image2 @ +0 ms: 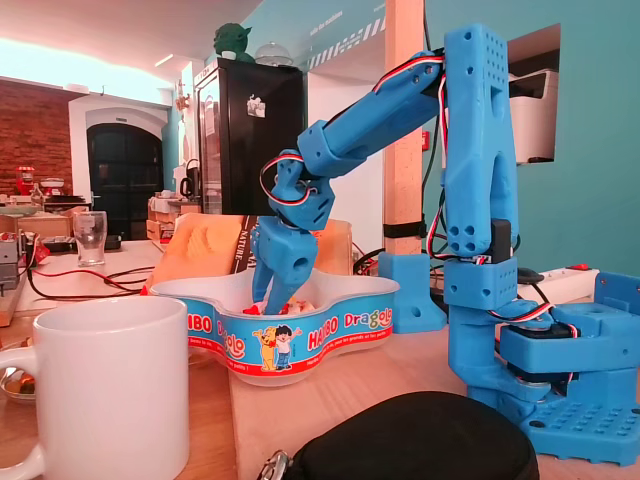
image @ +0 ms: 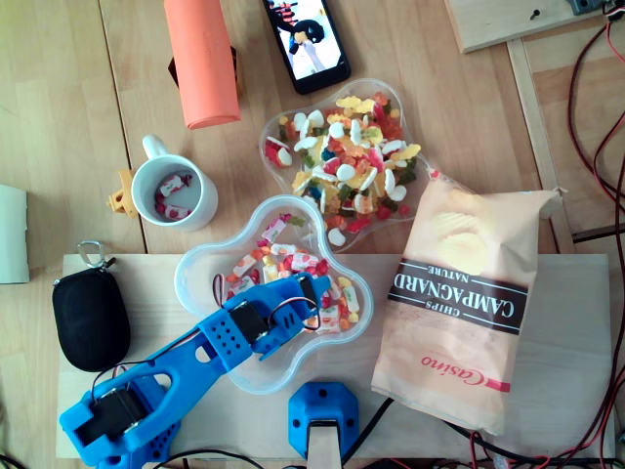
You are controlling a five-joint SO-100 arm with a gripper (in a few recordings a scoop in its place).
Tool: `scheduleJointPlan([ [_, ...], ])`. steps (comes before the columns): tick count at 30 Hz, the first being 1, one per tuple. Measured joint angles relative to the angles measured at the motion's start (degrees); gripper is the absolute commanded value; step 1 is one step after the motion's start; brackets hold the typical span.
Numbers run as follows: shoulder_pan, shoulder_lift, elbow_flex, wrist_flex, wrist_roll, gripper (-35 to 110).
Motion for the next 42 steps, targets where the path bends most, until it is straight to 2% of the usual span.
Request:
scheduleJointPlan([
  [12, 0.0, 0.0, 0.0, 0.0, 0.0, 16],
  [21, 3.9, -0.9, 0.0, 0.0, -0.1, 16],
  [42, 2.1, -1.6, -0.4, 0.4, 0.3, 16],
])
